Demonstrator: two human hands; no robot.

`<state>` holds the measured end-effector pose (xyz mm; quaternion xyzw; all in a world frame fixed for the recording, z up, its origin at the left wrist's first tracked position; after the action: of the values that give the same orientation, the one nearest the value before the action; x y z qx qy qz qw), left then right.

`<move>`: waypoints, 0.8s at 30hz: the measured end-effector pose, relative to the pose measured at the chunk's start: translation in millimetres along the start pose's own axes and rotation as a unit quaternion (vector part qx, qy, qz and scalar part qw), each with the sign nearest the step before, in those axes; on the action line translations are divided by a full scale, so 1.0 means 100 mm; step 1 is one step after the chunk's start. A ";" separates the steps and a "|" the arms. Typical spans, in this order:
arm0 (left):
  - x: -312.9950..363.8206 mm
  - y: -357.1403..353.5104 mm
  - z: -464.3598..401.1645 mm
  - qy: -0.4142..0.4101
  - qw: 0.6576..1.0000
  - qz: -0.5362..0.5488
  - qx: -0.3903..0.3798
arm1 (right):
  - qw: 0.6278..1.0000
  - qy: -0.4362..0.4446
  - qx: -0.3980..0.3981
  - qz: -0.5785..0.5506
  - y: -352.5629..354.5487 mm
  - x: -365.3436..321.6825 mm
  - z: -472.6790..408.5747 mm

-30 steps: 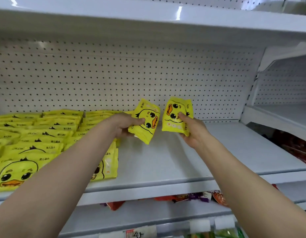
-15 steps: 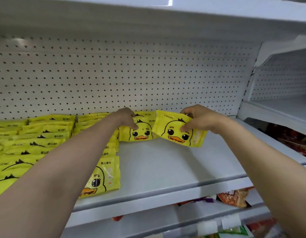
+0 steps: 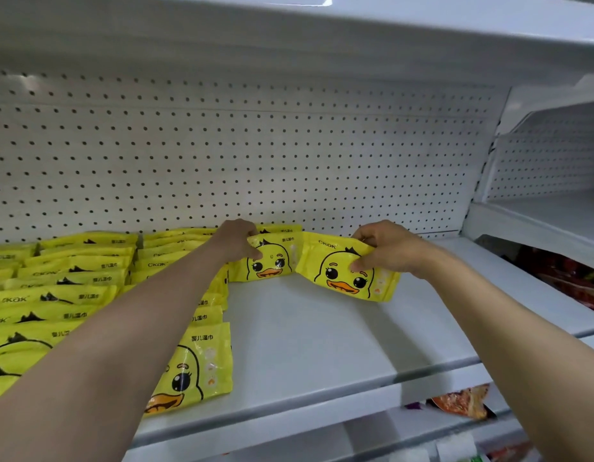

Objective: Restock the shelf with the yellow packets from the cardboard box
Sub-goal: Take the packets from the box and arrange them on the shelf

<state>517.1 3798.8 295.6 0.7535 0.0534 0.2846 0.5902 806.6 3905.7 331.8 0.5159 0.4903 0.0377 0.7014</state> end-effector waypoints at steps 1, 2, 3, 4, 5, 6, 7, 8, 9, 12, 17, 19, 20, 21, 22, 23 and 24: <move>-0.01 -0.01 -0.01 -0.007 1.000 0.003 0.009 | 1.000 0.000 0.000 0.000 0.00 0.01 -0.01; -0.01 -0.02 -0.02 -0.012 1.000 0.004 0.016 | 1.000 0.001 -0.001 -0.002 0.00 0.01 -0.02; -0.01 -0.02 -0.03 -0.017 1.000 0.005 0.023 | 1.000 0.002 -0.002 -0.003 0.00 0.01 -0.03; -0.01 -0.03 -0.04 -0.017 0.999 0.004 0.030 | 1.000 0.003 -0.004 -0.005 0.00 0.02 -0.03; -0.02 -0.04 -0.05 -0.016 0.999 0.004 0.037 | 1.000 0.004 -0.006 -0.006 0.00 0.01 -0.04; -0.03 -0.05 -0.05 -0.011 0.999 0.002 0.043 | 1.000 0.005 -0.007 -0.006 -0.01 0.01 -0.04; -0.05 -0.06 -0.07 -0.008 0.999 -0.001 0.050 | 1.000 0.008 -0.008 -0.005 -0.01 0.01 -0.04; -0.06 -0.07 -0.09 -0.003 0.998 -0.007 0.057 | 1.000 0.009 -0.009 -0.004 -0.01 0.01 -0.04; -0.07 -0.08 -0.11 0.000 0.998 -0.015 0.065 | 1.000 0.010 -0.011 -0.004 -0.01 0.01 -0.04; -0.02 -0.09 -0.14 0.009 0.994 -0.058 0.088 | 1.000 0.009 -0.013 -0.003 -0.01 0.01 -0.05; 0.05 -0.09 -0.14 0.025 0.977 -0.177 0.117 | 1.000 0.014 -0.028 0.003 0.03 0.01 -0.07; 0.06 -0.08 -0.14 0.023 0.974 -0.189 0.126 | 0.999 0.017 -0.040 0.006 0.04 0.00 -0.07; 0.09 -0.06 -0.13 0.011 0.975 -0.172 0.138 | 0.999 0.018 -0.045 0.007 0.05 -0.01 -0.08; 0.16 -0.03 -0.10 -0.011 0.981 -0.121 0.151 | 0.998 0.020 -0.051 0.010 0.05 -0.02 -0.09; 0.25 0.02 -0.05 -0.039 0.987 -0.036 0.153 | 0.998 0.021 -0.056 0.015 0.05 -0.03 -0.11; 0.37 0.07 0.00 -0.064 0.987 0.062 0.131 | 0.998 0.022 -0.060 0.022 0.05 -0.04 -0.14; 0.50 0.13 0.08 -0.083 0.982 0.145 0.082 | 0.997 0.024 -0.065 0.030 0.04 -0.05 -0.17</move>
<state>559.3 3809.3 324.8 0.8203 -0.0825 0.2986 0.4809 793.0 3915.9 338.3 0.4823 0.4880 0.1032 0.7202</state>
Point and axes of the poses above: each hand's wrist, its own z-axis away from the middle knuckle, its own y-axis out of the back of the hand, x = y × z, the point moved 1 cm from there along -z, towards the middle knuckle, and after that the axes turned 1 degree about z, right-handed, at the moved point
